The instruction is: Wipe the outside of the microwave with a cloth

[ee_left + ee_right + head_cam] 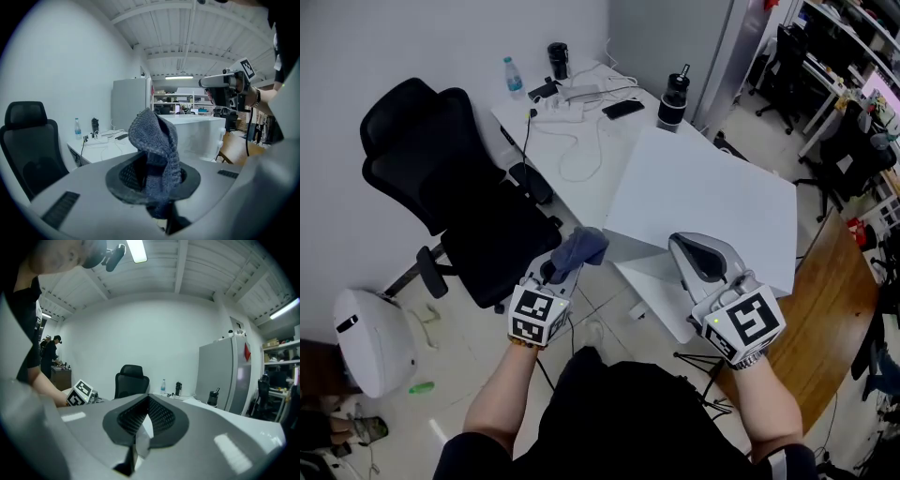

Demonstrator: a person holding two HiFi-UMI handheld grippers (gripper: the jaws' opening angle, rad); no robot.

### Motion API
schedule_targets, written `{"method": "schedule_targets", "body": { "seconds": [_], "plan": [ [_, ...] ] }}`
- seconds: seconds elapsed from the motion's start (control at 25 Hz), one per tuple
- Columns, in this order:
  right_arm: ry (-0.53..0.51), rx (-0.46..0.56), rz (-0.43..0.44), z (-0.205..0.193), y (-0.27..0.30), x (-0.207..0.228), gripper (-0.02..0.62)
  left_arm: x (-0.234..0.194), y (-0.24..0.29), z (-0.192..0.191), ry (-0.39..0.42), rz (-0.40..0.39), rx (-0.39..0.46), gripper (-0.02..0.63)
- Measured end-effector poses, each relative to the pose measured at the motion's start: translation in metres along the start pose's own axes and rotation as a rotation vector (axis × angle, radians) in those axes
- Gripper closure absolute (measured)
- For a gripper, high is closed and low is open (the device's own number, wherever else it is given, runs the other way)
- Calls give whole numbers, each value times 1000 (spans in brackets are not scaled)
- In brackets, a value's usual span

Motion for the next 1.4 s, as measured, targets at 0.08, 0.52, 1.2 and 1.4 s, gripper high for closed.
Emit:
{"method": "schedule_targets", "body": {
  "seconds": [0.08,0.52,1.2,1.4],
  "plan": [
    [5,-6,-13,1,12,6,594,-7,15,-6,-2,-31,-22,540],
    [43,-37,-102,-4,56,41,594,-22,87,-12,67,-216,-102,540],
    [91,-82,-256,-15,74,84,594,-50,167,0,104,-350,-124,543],
    [106,-89,-304,-16,73,98,594,-60,195,8,111,-364,-124,543]
  ]
}}
Point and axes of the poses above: the fingertips, and each gripper's own axes: y forward along the fingers, x to its right, z out of its top, the point moved 2 cm from there along -y, backward along the fingers, and after that the axes turned 2 degrees about -z, right-handed, at the moved point
